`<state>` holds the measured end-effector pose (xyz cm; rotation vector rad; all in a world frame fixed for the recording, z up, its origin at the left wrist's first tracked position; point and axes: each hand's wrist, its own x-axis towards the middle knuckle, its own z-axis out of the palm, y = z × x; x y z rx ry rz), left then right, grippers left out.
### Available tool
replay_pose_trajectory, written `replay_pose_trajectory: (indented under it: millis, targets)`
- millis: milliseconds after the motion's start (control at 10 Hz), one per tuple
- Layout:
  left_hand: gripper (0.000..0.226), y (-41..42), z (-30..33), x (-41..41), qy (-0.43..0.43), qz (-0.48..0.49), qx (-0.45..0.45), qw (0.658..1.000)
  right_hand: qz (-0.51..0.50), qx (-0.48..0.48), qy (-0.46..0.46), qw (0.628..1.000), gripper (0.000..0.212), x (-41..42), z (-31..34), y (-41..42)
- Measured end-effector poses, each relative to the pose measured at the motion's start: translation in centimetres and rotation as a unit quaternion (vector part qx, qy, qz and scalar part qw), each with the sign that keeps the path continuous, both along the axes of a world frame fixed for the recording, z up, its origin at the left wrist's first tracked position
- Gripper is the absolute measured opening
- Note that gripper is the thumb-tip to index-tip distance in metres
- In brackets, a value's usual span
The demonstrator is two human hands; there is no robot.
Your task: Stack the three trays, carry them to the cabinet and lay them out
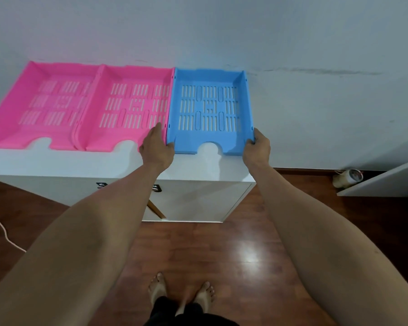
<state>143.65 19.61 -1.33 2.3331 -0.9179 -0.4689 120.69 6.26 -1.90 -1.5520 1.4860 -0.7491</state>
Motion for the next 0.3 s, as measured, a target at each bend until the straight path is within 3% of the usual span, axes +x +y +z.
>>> replay_pose_trajectory:
  millis: [100, 200, 300]
  targets:
    - [0.074, -0.15, 0.01, -0.14, -0.005, 0.000, 0.008, 1.000, 0.000, -0.004, 0.003, 1.000, 0.041, 0.16, 0.55, 0.33]
    - [0.077, -0.36, 0.18, -0.18, -0.001, -0.001, 0.014, 1.000, 0.008, 0.003, 0.020, 1.000, 0.023, 0.06, 0.55, -0.10]
    - [0.084, -0.15, 0.77, -0.21, 0.007, -0.002, 0.013, 1.000, 0.028, 0.016, 0.029, 0.999, 0.034, 0.34, 1.27, 0.11]
